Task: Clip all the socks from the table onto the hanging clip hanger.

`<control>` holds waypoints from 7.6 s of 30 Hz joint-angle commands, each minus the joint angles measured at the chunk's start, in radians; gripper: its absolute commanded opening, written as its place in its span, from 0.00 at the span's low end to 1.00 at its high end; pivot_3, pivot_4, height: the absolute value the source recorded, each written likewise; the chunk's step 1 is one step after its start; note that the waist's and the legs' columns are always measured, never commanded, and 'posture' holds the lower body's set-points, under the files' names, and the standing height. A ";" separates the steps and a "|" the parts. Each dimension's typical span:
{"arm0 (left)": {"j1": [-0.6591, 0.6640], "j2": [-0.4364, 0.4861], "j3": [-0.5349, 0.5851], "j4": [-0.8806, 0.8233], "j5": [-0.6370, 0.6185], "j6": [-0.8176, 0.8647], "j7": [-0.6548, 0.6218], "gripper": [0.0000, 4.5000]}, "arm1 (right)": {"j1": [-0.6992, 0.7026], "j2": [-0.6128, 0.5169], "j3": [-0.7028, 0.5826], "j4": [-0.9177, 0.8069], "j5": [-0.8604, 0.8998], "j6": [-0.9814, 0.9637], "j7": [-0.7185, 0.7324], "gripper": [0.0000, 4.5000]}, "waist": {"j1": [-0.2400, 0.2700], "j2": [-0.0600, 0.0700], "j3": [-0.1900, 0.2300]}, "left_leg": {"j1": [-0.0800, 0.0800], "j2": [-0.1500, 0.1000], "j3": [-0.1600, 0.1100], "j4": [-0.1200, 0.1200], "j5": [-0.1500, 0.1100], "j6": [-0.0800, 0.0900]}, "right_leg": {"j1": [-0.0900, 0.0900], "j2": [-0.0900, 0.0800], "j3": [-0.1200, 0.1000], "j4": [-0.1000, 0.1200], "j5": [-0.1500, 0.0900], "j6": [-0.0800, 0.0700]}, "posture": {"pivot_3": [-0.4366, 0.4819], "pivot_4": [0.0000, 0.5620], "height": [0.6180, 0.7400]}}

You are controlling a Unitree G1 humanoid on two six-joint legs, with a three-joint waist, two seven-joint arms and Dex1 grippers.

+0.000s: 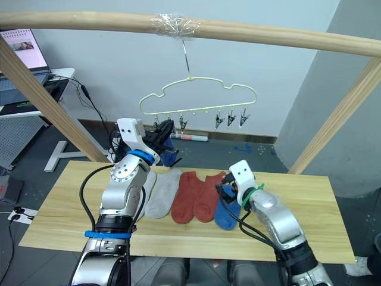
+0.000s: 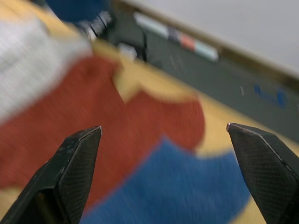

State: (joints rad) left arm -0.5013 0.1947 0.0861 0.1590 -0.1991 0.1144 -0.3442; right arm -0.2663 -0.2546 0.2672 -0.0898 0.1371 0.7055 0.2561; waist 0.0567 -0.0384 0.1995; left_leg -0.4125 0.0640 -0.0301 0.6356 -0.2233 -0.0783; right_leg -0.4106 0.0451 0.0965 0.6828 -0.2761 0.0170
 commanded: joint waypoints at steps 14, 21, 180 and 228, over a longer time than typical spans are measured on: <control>0.032 0.002 0.000 -0.081 -0.004 0.028 0.007 0.00 | -0.013 0.126 -0.038 0.272 -0.069 0.000 -0.034 0.92 | -0.002 0.000 -0.001 | 0.000 0.000 0.000 0.000 0.000 0.000 | 0.000 0.001 0.000 0.000 0.000 0.000 | 0.70 0.29 1.00; 0.038 -0.001 -0.001 -0.080 -0.003 0.025 0.011 0.00 | 0.037 0.017 0.039 0.250 -0.141 -0.075 0.044 0.40 | -0.002 0.000 -0.001 | 0.002 0.000 0.000 0.000 0.000 0.000 | 0.002 0.000 0.000 -0.001 0.000 0.001 | 0.70 0.29 1.00; -0.092 -0.047 -0.069 0.088 0.098 -0.117 0.084 0.52 | -0.166 -0.170 -0.229 -0.527 0.225 0.011 0.257 1.00 | -0.009 0.001 -0.001 | 0.000 -0.001 0.000 0.000 0.000 0.000 | 0.000 -0.001 0.000 -0.001 0.001 0.000 | 0.60 0.26 1.00; -0.043 -0.025 -0.009 -0.050 -0.071 0.164 -0.021 0.00 | -0.306 0.282 0.018 0.813 -0.170 -0.251 -0.044 0.91 | -0.008 0.002 -0.002 | 0.000 0.000 -0.001 0.008 0.001 0.001 | 0.003 0.001 0.000 0.000 0.005 0.003 | 0.70 0.29 1.00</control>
State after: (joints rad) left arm -0.5549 0.1602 0.0769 0.1310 -0.2702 0.2729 -0.3643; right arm -0.6111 0.0472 0.2691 0.6901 0.0007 0.4557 0.2132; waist 0.0489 -0.0364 0.1972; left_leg -0.4118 0.0643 -0.0309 0.6436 -0.2227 -0.0769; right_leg -0.4070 0.0462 0.0970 0.6833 -0.2711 0.0201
